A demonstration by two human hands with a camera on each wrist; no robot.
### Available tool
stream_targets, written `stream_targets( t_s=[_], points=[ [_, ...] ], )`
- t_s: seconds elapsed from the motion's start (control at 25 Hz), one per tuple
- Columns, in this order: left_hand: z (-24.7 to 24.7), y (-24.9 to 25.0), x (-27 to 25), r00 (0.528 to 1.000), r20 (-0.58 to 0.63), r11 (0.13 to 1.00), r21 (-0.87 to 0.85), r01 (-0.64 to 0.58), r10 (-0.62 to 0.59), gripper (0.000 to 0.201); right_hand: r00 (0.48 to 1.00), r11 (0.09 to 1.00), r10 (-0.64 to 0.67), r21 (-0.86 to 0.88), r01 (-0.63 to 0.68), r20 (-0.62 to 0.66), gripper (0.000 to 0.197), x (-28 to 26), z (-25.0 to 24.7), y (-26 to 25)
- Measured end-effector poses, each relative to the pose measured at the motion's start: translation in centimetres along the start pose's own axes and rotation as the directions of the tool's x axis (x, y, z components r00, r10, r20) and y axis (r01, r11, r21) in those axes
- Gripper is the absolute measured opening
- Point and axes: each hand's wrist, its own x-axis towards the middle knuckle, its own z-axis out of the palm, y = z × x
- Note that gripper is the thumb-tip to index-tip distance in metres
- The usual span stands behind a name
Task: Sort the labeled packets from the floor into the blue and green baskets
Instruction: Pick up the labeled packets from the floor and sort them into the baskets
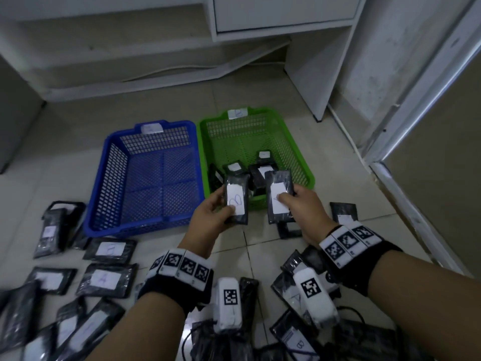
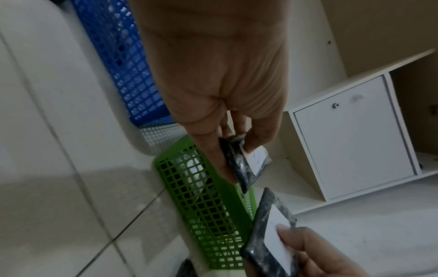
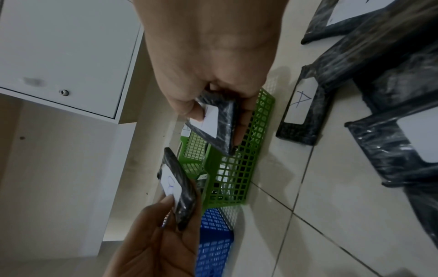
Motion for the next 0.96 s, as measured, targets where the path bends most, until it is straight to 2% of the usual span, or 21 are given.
stream_targets(
  t_s=[0.04,0.12,0.16,0.24,0.28,0.32,0.4,0.44,0.52,0.56,0.6,0.68,0.8,0.88,0.96],
  points=[
    [0.0,0.3,0.8,0.999,-0.003,0.999,0.040,-0.032,0.033,0.051,1.000,1.000,0.010,0.004,-0.010,-0.016,0.019,0.4,0.2,0.0],
    [0.2,1.0,2.9,0.993,-0.015,0.961,0.255,-0.108,0.115,0.058,0.999,1.000,0.027,0.001,-0.027,-0.037,0.021,1.0,0.5,0.1],
    [0.3,1.3,3.9,0.988,-0.007,0.895,0.426,-0.134,0.151,0.059,0.999,0.999,0.032,-0.001,-0.032,-0.043,0.021,1.2,0.7,0.0],
    [0.5,1.5,4.9,0.978,0.031,0.673,0.721,-0.165,0.207,0.055,0.998,0.999,0.041,0.005,-0.041,-0.051,0.017,1.2,0.8,-0.1],
    [0.3,1.3,5.0,0.967,0.051,0.589,0.784,-0.194,0.250,0.050,0.997,0.999,0.044,-0.003,-0.044,-0.061,0.016,1.2,0.9,-0.2],
    [-0.1,1.1,4.5,0.950,0.061,0.547,0.806,-0.227,0.305,0.044,0.996,0.999,0.039,-0.021,-0.041,-0.075,0.017,1.2,1.2,-0.3],
    [-2.3,0.2,3.0,0.900,0.033,0.496,0.825,-0.269,0.435,0.033,0.998,0.998,0.009,-0.065,-0.014,-0.066,0.031,0.9,2.4,-0.6],
    [-3.8,-0.4,2.2,0.859,-0.002,0.454,0.850,-0.269,0.512,0.027,1.000,0.997,-0.003,-0.082,0.000,-0.030,0.037,0.7,3.2,-0.9],
    [-7.8,-1.3,0.9,0.763,-0.080,0.332,0.926,-0.182,0.641,0.017,0.995,0.994,-0.021,-0.108,0.032,0.097,0.029,0.1,5.6,-2.1],
    [-9.9,-1.5,0.1,0.729,-0.125,0.290,0.951,-0.104,0.673,0.018,0.986,0.992,-0.029,-0.113,0.048,0.164,0.021,-0.2,7.1,-2.9],
    [-12.0,-1.7,-0.6,0.714,-0.162,0.265,0.964,-0.034,0.681,0.024,0.977,0.991,-0.033,-0.121,0.060,0.211,0.019,-0.3,8.8,-3.5],
    [-14.9,-1.9,-1.7,0.710,-0.204,0.271,0.962,0.018,0.674,0.030,0.965,0.986,-0.036,-0.150,0.077,0.259,0.020,0.1,12.1,-4.5],
    [-17.3,-1.9,-2.6,0.768,-0.222,0.430,0.900,-0.076,0.601,0.017,0.945,0.944,-0.054,-0.291,0.153,0.323,0.015,1.9,17.1,-5.0],
    [-18.1,-1.6,-2.6,0.780,-0.182,0.457,0.877,-0.146,0.598,0.012,0.941,0.903,-0.060,-0.385,0.194,0.334,0.016,3.0,19.8,-5.2],
    [-18.7,-1.3,-2.7,0.792,-0.179,0.491,0.855,-0.169,0.584,0.016,0.942,0.870,-0.069,-0.442,0.217,0.328,0.017,3.7,21.8,-5.0]
  ],
)
